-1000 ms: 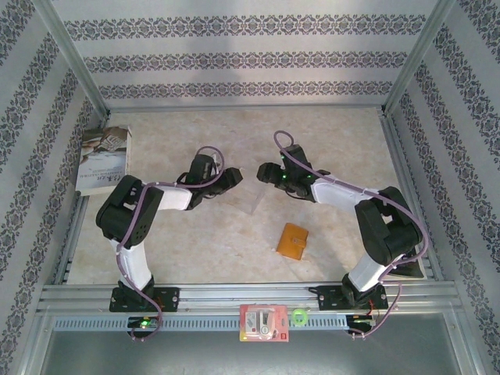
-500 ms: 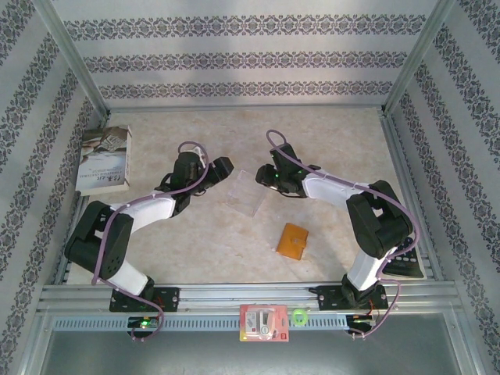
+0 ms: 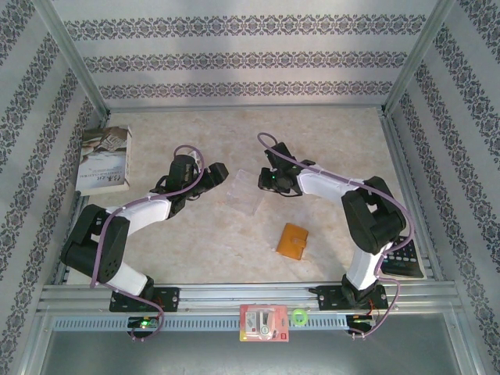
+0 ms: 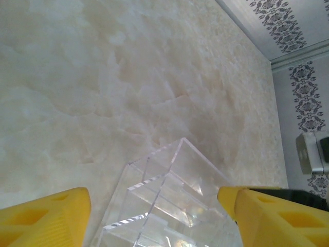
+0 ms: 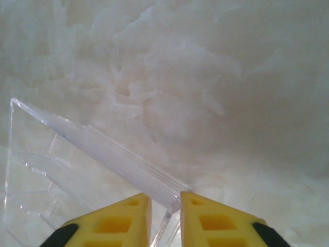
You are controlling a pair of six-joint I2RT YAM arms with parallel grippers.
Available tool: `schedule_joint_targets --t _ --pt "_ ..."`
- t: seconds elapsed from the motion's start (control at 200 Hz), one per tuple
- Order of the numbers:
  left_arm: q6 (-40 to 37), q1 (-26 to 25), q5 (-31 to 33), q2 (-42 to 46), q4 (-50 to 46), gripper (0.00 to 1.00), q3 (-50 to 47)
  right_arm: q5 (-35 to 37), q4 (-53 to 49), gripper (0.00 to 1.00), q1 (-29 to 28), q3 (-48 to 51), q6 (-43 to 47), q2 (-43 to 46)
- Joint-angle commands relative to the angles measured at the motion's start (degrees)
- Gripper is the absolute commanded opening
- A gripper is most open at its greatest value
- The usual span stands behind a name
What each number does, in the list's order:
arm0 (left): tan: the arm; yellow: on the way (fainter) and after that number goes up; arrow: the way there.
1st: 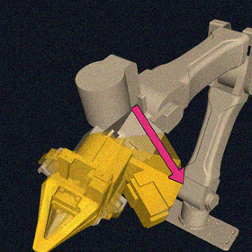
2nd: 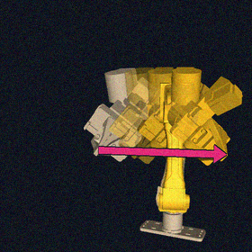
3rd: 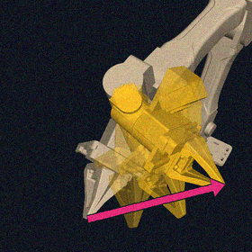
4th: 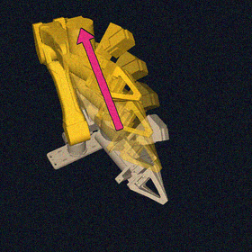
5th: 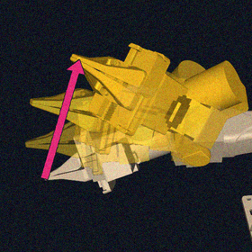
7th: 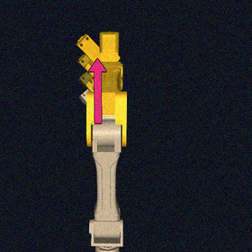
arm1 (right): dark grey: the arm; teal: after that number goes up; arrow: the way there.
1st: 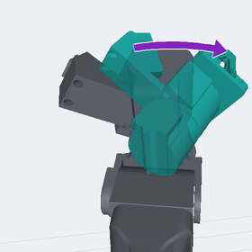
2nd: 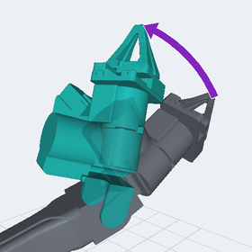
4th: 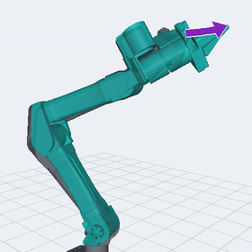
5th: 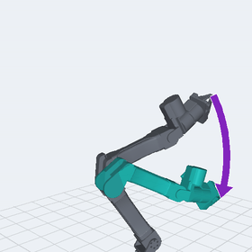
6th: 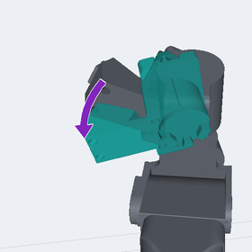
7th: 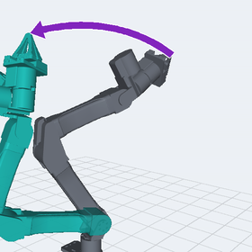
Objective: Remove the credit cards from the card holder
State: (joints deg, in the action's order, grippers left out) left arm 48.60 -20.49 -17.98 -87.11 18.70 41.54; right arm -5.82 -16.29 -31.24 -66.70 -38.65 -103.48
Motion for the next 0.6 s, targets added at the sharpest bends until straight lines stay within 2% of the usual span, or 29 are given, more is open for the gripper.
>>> schedule_joint_targets --t 0.0,0.245,0.42,0.6 --pt "-2.2 0.6 -1.3 1.6 -3.4 0.75 1.4 0.5 -4.9 0.14 0.7 -3.7 5.6 -2.0" --pt "-3.9 0.6 -1.3 4.3 -6.8 0.76 1.5 -0.2 -12.1 0.04 3.8 -14.0 17.4 -5.3" --pt "-4.3 0.8 -1.4 5.8 -8.1 0.76 1.0 -2.3 -13.7 0.02 6.3 -19.1 20.8 -8.1" --pt "-4.1 0.9 -1.7 5.8 -8.3 0.77 0.1 -8.2 -16.1 0.01 7.6 -24.7 23.8 -12.8"
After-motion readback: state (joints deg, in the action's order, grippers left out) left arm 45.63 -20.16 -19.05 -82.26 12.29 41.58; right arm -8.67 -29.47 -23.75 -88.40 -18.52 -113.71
